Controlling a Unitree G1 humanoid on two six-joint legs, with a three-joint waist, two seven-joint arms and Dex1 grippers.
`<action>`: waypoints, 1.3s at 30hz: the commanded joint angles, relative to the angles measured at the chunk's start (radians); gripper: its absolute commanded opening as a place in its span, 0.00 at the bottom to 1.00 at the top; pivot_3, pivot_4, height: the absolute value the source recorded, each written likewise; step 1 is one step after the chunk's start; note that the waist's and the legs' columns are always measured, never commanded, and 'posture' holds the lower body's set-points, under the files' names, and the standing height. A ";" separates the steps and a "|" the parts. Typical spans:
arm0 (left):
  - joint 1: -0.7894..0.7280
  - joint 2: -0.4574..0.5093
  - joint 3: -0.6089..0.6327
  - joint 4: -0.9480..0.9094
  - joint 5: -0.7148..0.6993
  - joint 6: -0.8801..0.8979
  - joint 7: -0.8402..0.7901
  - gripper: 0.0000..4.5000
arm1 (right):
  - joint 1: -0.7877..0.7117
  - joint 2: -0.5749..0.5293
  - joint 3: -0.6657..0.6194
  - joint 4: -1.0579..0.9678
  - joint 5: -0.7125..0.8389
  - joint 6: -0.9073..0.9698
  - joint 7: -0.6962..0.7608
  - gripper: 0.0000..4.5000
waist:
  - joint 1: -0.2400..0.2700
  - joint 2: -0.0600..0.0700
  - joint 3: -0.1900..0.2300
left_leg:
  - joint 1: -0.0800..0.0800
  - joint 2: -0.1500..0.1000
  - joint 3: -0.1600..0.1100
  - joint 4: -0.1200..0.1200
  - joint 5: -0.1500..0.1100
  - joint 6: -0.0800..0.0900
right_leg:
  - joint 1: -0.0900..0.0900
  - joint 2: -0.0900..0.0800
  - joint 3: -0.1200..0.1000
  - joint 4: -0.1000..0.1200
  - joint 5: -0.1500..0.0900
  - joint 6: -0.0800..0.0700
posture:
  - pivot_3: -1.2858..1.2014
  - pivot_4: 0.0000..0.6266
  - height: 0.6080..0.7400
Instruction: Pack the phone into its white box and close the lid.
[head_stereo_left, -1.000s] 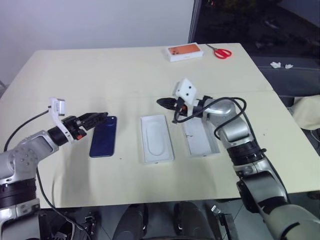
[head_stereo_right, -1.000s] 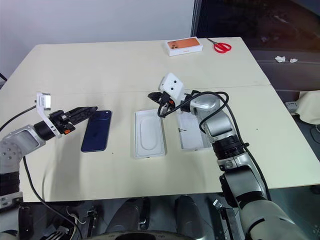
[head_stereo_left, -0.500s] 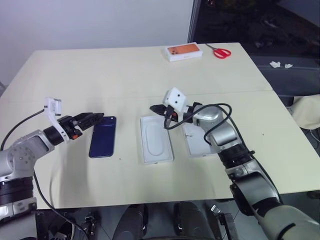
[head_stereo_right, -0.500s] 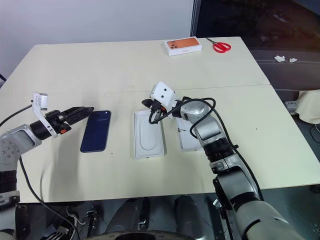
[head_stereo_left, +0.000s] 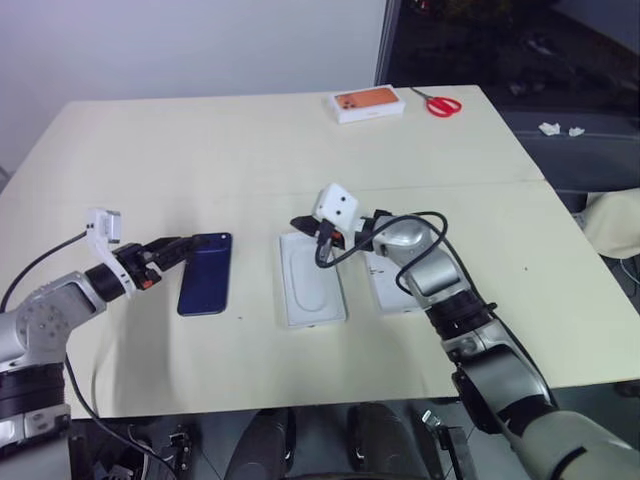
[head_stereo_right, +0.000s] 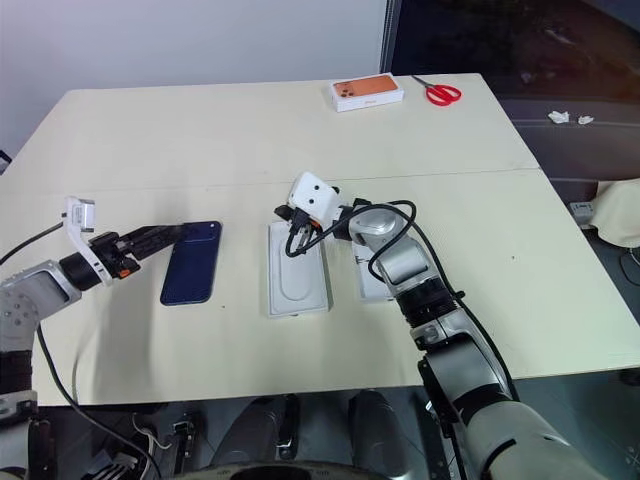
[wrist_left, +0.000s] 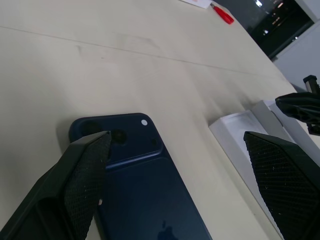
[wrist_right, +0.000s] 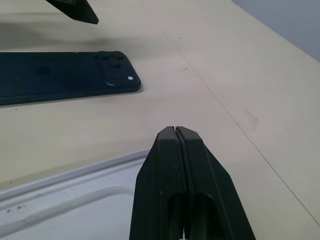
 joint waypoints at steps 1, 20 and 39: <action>0.000 0.015 0.032 -0.025 -0.006 -0.016 -0.011 0.99 | 0.002 -0.003 0.000 -0.041 -0.001 -0.021 0.005 0.00 | 0.000 0.000 0.000 | 0.000 0.000 0.000 0.000 0.000 0.000 | 0.000 0.000 0.000 0.000 0.000 0.000 | 0.52 0.24 1.00; 0.071 0.007 0.018 -0.082 -0.009 -0.039 -0.026 0.99 | 0.091 -0.042 0.000 -0.141 0.003 -0.002 0.034 0.00 | -0.002 0.000 0.000 | 0.000 0.000 0.000 0.000 0.000 0.000 | 0.000 0.000 0.000 0.000 0.000 0.000 | 0.52 0.24 1.00; 0.121 0.003 0.052 -0.201 -0.073 0.030 0.025 0.99 | 0.045 -0.121 -0.054 -0.140 0.072 0.083 0.092 0.00 | -0.004 0.000 0.000 | 0.000 0.000 0.000 -0.002 0.000 0.000 | 0.000 0.000 0.001 0.000 0.000 0.000 | 0.52 0.24 1.00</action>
